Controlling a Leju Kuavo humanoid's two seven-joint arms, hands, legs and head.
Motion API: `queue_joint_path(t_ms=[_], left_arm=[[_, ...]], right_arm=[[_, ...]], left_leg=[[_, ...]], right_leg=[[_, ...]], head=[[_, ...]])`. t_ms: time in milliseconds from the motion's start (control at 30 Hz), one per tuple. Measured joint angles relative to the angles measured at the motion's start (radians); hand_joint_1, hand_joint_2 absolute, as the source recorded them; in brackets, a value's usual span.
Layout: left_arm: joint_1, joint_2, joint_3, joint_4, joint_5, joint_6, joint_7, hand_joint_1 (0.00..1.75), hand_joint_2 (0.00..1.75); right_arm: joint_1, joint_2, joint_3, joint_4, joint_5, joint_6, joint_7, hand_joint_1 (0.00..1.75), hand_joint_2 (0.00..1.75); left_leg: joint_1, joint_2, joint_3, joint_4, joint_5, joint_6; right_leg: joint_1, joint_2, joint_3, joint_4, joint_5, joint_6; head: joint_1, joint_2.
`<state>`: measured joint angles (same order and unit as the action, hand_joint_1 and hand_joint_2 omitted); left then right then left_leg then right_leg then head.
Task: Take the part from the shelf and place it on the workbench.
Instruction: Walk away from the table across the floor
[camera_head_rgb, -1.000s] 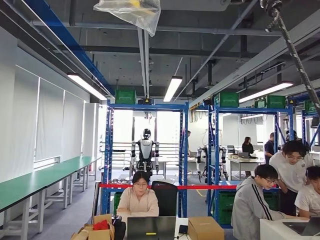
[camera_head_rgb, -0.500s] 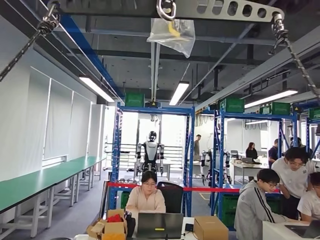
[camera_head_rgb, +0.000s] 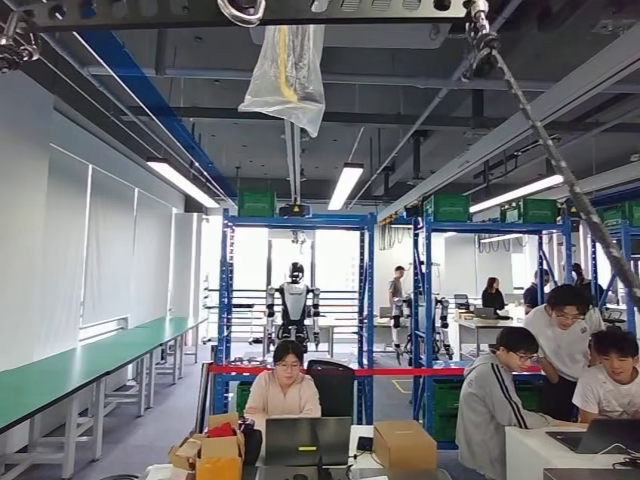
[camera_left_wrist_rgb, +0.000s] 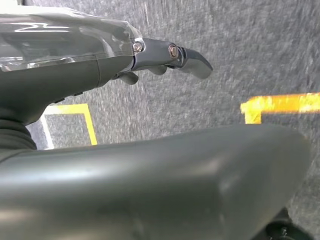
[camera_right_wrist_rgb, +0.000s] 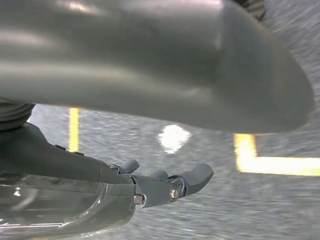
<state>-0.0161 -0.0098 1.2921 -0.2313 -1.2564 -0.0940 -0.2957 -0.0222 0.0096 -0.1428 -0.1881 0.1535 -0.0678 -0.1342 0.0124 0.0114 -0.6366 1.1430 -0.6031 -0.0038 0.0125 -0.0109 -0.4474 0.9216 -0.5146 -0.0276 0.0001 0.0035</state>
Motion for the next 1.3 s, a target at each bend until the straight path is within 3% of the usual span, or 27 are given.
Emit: queue_joint_path(t_ms=[33,67,100,133,200,267,300,367,433,533,567,600,633,733,767,833,900,967,1033,1100,1133,1233,1300], left_arm=[[-0.001,-0.001,0.0,0.0,-0.002,-0.002,-0.001,0.0,0.0],[-0.002,-0.002,0.0,0.0,-0.003,-0.003,-0.003,0.0,0.0],[-0.003,-0.003,0.0,0.0,-0.005,-0.003,-0.004,0.0,0.0],[-0.004,-0.003,0.0,0.0,-0.006,-0.003,-0.006,0.0,0.0],[-0.008,-0.003,0.001,0.0,-0.008,-0.003,-0.007,0.0,0.0],[-0.012,-0.005,0.001,0.0,-0.008,-0.003,-0.009,0.0,0.0],[-0.013,-0.006,0.002,0.0,-0.008,-0.003,-0.01,0.0,0.0],[-0.012,-0.01,0.004,0.0,-0.007,-0.002,-0.01,0.0,0.0],[-0.012,-0.014,0.008,0.0,-0.007,-0.001,-0.008,0.0,0.0],[-0.014,-0.015,0.014,0.0,-0.007,0.0,0.006,0.0,0.0],[-0.014,-0.015,0.015,0.0,-0.008,0.001,0.01,0.0,0.0],[-0.014,-0.015,0.017,0.0,-0.008,0.002,0.013,0.0,0.0],[-0.015,-0.015,0.018,0.0,-0.009,0.004,0.013,0.0,0.0],[-0.019,-0.019,0.022,0.0,-0.009,0.007,0.013,0.0,0.0],[-0.021,-0.02,0.023,0.0,-0.009,0.008,0.014,0.0,0.0],[-0.024,-0.022,0.024,0.0,-0.01,0.009,0.015,0.0,0.0],[-0.025,-0.023,0.025,0.0,-0.011,0.009,0.014,0.0,0.0],[-0.027,-0.024,0.025,0.0,-0.012,0.009,0.012,0.0,0.0],[-0.028,-0.023,0.027,0.0,-0.012,0.01,0.012,0.0,0.0],[-0.026,-0.022,0.028,0.0,-0.012,0.011,0.012,0.0,0.0],[-0.025,-0.022,0.028,0.0,-0.012,0.011,0.012,0.0,0.0],[-0.027,-0.024,0.029,0.0,-0.013,0.012,0.012,0.0,0.0],[-0.031,-0.027,0.029,0.0,-0.014,0.012,0.011,0.0,0.87]], right_arm=[[0.002,0.0,-0.003,0.001,-0.001,0.0,0.009,0.0,0.0],[0.002,0.001,-0.007,0.001,-0.002,0.0,0.017,0.0,0.0],[0.003,0.002,-0.009,0.001,-0.002,0.0,0.023,0.0,0.0],[0.003,0.003,-0.012,0.001,-0.002,0.0,0.028,0.0,0.0],[0.003,0.005,-0.015,0.001,-0.002,0.0,0.034,0.0,0.0],[0.004,0.006,-0.017,0.001,-0.004,0.0,0.04,0.0,0.0],[0.004,0.006,-0.019,0.001,-0.005,0.0,0.044,0.0,0.0],[0.004,0.006,-0.023,0.002,-0.008,0.001,0.057,0.0,0.0],[0.005,0.006,-0.03,0.002,-0.01,0.004,0.078,0.0,0.0],[0.006,0.006,-0.037,0.005,-0.008,0.007,0.112,0.0,0.0],[0.006,0.006,-0.038,0.005,-0.006,0.007,0.121,0.0,0.0],[0.007,0.006,-0.039,0.005,-0.005,0.007,0.129,0.0,0.0],[0.008,0.006,-0.04,0.006,-0.004,0.007,0.135,0.0,0.0],[0.009,0.004,-0.042,0.006,0.0,0.005,0.148,0.0,0.0],[0.009,0.002,-0.042,0.006,0.001,0.004,0.15,0.0,0.0],[0.009,0.0,-0.042,0.007,0.004,0.003,0.155,0.0,0.0],[0.008,-0.002,-0.043,0.007,0.006,0.003,0.157,0.0,0.87],[0.006,-0.002,-0.043,0.007,0.007,0.003,0.158,0.0,1.75],[0.005,-0.002,-0.043,0.006,0.008,0.003,0.158,0.0,1.75],[0.005,-0.001,-0.043,0.007,0.008,0.003,0.159,0.0,1.75],[0.005,-0.001,-0.043,0.007,0.008,0.003,0.16,0.0,1.75],[0.003,-0.002,-0.043,0.006,0.011,0.003,0.164,0.0,1.75],[0.002,-0.005,-0.044,0.006,0.015,0.002,0.165,0.0,0.87]], left_leg=[[0.0,0.0,-0.013,0.066,-0.036,-0.002],[0.0,0.0,-0.018,0.118,-0.05,-0.003],[0.0,0.0,-0.009,0.14,-0.04,-0.004],[0.0,0.0,0.014,0.129,-0.015,-0.005],[0.001,-0.001,0.1,0.022,0.031,-0.006],[0.001,-0.002,0.178,-0.101,0.027,-0.001],[0.0,-0.003,0.194,-0.135,0.02,0.002],[0.0,-0.003,0.188,-0.149,0.019,0.014],[0.004,0.0,0.179,-0.151,0.031,0.03],[0.005,0.003,0.164,-0.151,0.046,0.039],[0.005,0.004,0.16,-0.15,0.049,0.038],[0.004,0.004,0.158,-0.149,0.052,0.037],[0.004,0.005,0.158,-0.149,0.053,0.037],[0.003,0.004,0.157,-0.149,0.055,0.033],[0.004,0.004,0.154,-0.148,0.056,0.029],[0.006,0.003,0.148,-0.149,0.061,0.018],[0.007,0.003,0.144,-0.149,0.054,0.009],[0.007,0.0,0.119,-0.095,0.01,0.004],[0.007,-0.003,0.063,0.034,-0.053,-0.001],[0.007,-0.004,0.024,0.125,-0.072,-0.006],[0.008,-0.004,0.027,0.117,-0.054,-0.009],[0.02,-0.008,0.107,-0.058,0.033,-0.024],[0.023,-0.013,0.129,-0.11,0.042,-0.016]], right_leg=[[0.002,-0.001,-0.019,0.008,0.008,-0.002],[0.003,-0.002,-0.04,0.018,0.016,-0.003],[0.004,-0.002,-0.061,0.028,0.023,-0.002],[0.004,-0.002,-0.082,0.04,0.029,0.0],[0.004,-0.001,-0.121,0.066,0.037,0.006],[0.007,-0.001,-0.152,0.092,0.046,0.015],[0.008,-0.002,-0.163,0.099,0.052,0.02],[0.006,0.001,-0.176,0.104,0.062,0.03],[0.002,0.006,-0.19,0.136,0.033,0.044],[-0.009,0.008,-0.249,0.312,-0.074,0.063],[-0.012,0.008,-0.261,0.362,-0.093,0.066],[-0.013,0.008,-0.256,0.376,-0.093,0.067],[-0.013,0.008,-0.232,0.35,-0.075,0.066],[-0.007,0.012,-0.116,0.15,0.009,0.044],[-0.003,0.013,-0.097,0.108,0.022,0.036],[0.003,0.014,-0.095,0.09,0.028,0.029],[-0.001,0.013,-0.089,0.067,0.032,0.02],[-0.006,0.011,-0.083,0.04,0.037,0.009],[-0.004,0.01,-0.088,0.039,0.038,0.006],[-0.004,0.009,-0.095,0.047,0.038,0.007],[-0.005,0.009,-0.098,0.053,0.038,0.007],[-0.004,0.013,-0.117,0.088,0.026,0.015],[0.003,0.017,-0.129,0.109,0.018,0.018]], head=[[0.0,0.0],[0.0,0.0],[0.0,0.0],[0.0,0.0],[0.0,0.0],[0.0,0.0],[0.0,0.0],[0.0,0.0],[0.0,0.0],[0.0,0.0],[0.0,0.0],[0.0,0.0],[0.0,0.0],[0.0,0.0],[0.0,0.0],[0.0,0.0],[0.0,0.0],[0.0,0.0],[0.0,0.0],[0.0,0.0],[0.0,0.0],[0.0,0.0],[0.0,0.0]])
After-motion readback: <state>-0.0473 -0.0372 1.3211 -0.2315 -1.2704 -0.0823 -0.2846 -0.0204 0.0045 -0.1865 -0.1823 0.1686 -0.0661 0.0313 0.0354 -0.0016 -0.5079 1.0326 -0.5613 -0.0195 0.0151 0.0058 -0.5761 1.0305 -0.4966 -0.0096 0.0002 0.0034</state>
